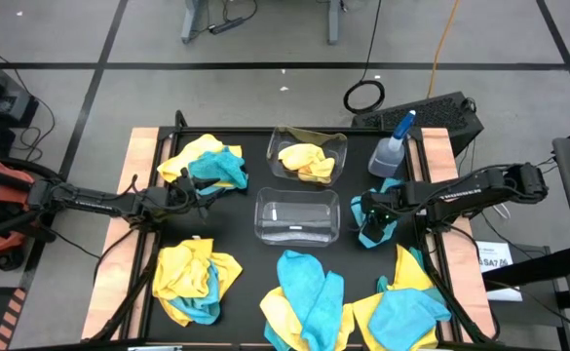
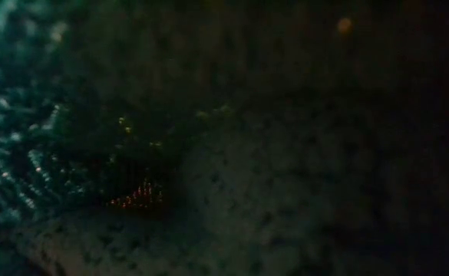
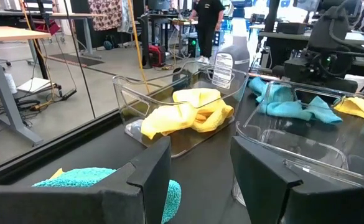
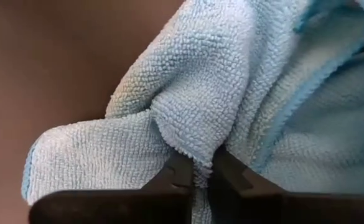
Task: Sort microfiber towel by color & place in baskets
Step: Put the blue microfiber cloth into the bottom transparent bin
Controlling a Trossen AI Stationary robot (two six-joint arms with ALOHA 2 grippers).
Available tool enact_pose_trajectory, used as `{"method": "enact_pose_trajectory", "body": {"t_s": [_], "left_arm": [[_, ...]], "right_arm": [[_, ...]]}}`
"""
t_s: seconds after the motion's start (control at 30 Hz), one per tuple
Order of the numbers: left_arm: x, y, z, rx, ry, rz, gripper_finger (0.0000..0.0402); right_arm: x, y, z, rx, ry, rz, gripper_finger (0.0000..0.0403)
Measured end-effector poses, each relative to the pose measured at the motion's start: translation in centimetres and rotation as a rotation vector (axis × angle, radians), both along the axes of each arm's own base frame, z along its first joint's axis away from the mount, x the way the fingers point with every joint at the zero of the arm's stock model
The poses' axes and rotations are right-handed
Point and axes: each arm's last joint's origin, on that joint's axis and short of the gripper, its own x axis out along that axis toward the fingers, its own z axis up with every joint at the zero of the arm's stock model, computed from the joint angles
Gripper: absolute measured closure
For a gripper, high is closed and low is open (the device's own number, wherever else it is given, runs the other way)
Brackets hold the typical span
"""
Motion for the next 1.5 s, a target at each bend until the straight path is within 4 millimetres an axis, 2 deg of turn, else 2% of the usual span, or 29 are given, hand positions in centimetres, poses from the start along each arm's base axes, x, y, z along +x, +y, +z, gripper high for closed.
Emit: {"method": "enact_pose_trajectory", "body": {"t_s": [0.13,0.4,0.67,0.93,1.23,1.37,1.5], "left_arm": [[0.0,0.0,0.0,0.0,0.0,0.0,0.0228],[0.0,0.0,0.0,0.0,0.0,0.0,0.0228],[0.0,0.0,0.0,0.0,0.0,0.0,0.0228],[0.0,0.0,0.0,0.0,0.0,0.0,0.0228],[0.0,0.0,0.0,0.0,0.0,0.0,0.0228],[0.0,0.0,0.0,0.0,0.0,0.0,0.0228],[0.0,0.0,0.0,0.0,0.0,0.0,0.0228]], "right_arm": [[1.0,0.6,1.4,0.01,-0.05,0.05,0.0392],[4.1,2.2,7.4,-0.024,-0.222,0.215,0.0399],[4.7,3.3,13.9,-0.119,-0.26,0.311,0.04],[5.1,4.5,19.3,-0.178,-0.434,0.449,0.04],[6.2,5.4,22.6,-0.19,-0.697,0.613,0.04],[6.8,5.6,23.0,-0.19,-0.774,0.675,0.04],[7.8,5.7,22.5,-0.214,-0.762,0.7,0.04]]}}
